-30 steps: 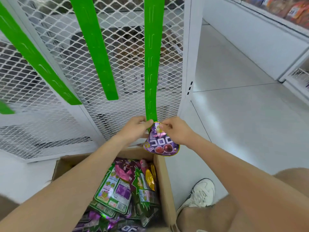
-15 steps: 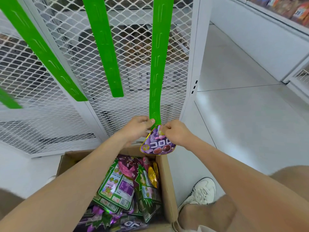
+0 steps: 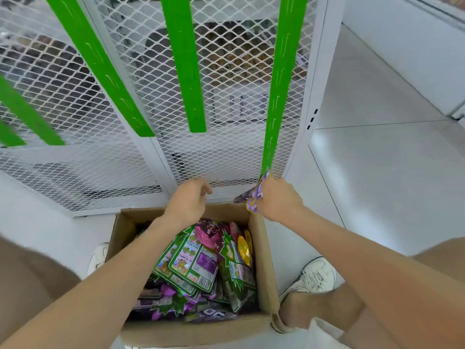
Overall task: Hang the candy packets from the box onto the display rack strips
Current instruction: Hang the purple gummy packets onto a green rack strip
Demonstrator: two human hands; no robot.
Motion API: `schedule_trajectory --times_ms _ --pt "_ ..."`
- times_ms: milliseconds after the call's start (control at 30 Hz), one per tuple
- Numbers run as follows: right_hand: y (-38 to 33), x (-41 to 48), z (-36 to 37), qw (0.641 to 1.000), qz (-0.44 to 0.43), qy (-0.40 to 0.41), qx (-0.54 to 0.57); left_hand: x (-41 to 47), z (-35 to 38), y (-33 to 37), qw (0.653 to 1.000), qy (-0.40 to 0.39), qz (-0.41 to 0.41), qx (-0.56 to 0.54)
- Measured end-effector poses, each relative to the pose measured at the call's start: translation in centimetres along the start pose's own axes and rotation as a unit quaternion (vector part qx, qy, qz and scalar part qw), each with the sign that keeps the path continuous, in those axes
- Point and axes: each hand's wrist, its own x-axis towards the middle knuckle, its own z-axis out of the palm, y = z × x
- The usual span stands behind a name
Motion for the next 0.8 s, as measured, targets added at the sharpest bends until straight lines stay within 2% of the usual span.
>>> schedule_trajectory --times_ms 100,167,267,333,400,533,667,800 --pt "-2.6 -1.5 1.7 0.984 -0.117 -0.135 -0.006 -3.1 -1.5 -3.8 0.992 -0.004 -0.098 0.083" --pt "-4.2 -2.8 2.8 0.967 -0.171 -0.188 -0.010 -4.9 -1.9 -5.8 0.973 -0.034 -0.175 0.146" --pt "-6.2 -4.6 3.5 0.946 -0.212 -0.245 0.019 -6.5 -1.4 -8.5 0.948 -0.117 -0.266 0.125" --pt "-6.9 -5.1 3.8 0.934 -0.243 -0.260 0.020 -7.3 -0.9 -10.1 0.948 -0.162 -0.253 0.108" --pt "-7.3 -5.0 3.9 0.924 -0.264 -0.275 0.011 -8.1 -0.3 -11.2 0.956 -0.168 -0.216 0.108" --pt "-7.8 -4.5 4.0 0.928 -0.262 -0.264 -0.014 -8.8 -0.4 -11.0 0.970 -0.113 -0.165 0.140" --pt "-7.7 -3.8 4.8 0.948 -0.211 -0.238 0.018 -8.0 -2.2 -8.9 0.987 -0.030 -0.134 0.084" --pt "-7.4 -2.8 5.0 0.953 -0.184 -0.227 0.079 -7.4 -4.1 -6.3 0.995 -0.012 -0.088 0.033"
